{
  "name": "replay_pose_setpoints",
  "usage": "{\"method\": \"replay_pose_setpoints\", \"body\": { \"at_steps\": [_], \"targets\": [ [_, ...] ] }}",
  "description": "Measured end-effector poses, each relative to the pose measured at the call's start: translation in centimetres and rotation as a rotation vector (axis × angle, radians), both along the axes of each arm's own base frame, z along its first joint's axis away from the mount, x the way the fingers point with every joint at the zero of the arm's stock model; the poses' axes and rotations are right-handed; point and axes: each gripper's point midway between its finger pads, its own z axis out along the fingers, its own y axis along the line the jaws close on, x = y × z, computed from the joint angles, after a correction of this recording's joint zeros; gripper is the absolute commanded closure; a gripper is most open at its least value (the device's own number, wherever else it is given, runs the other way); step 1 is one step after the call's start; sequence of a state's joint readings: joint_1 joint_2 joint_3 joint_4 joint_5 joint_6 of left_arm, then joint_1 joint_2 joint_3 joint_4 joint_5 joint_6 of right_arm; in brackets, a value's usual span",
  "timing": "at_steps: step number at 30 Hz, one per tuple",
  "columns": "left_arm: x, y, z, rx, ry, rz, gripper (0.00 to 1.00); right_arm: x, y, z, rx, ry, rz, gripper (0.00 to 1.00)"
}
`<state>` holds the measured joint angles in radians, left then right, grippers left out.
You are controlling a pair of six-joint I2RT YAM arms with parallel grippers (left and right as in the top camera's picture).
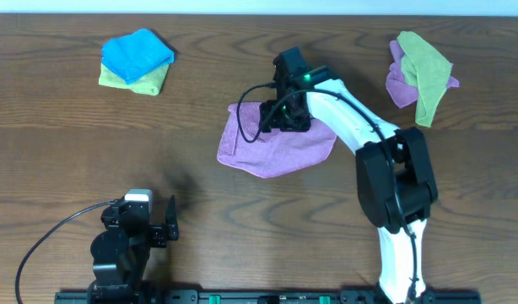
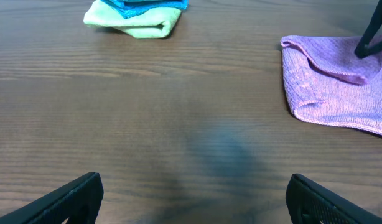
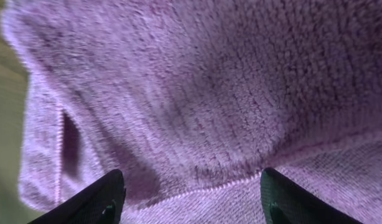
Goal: Fold the cloth
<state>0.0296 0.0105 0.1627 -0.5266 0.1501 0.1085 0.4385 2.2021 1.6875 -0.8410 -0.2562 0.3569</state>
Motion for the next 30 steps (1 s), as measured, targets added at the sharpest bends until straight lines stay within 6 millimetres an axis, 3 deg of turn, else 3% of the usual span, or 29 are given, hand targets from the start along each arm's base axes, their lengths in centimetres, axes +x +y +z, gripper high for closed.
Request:
{"method": "replay_pose_setpoints", "body": {
  "at_steps": [6,15,30],
  "targets": [
    [0.0,0.0,0.0,0.000,0.000,0.000,0.05,0.0,-0.5,-0.5,-0.032,0.002,-0.008,0.31],
    [0.0,0.0,0.0,-0.003,0.001,0.002,0.04,-2.5,-2.7,-1.1,-0.136,0.106,-0.027,0.36],
    [0.0,0.0,0.0,-0.003,0.001,0.002,0.05,0.1,-1.1,-0.8,-0.068,0.004,-0.049,0.36]
  ]
}}
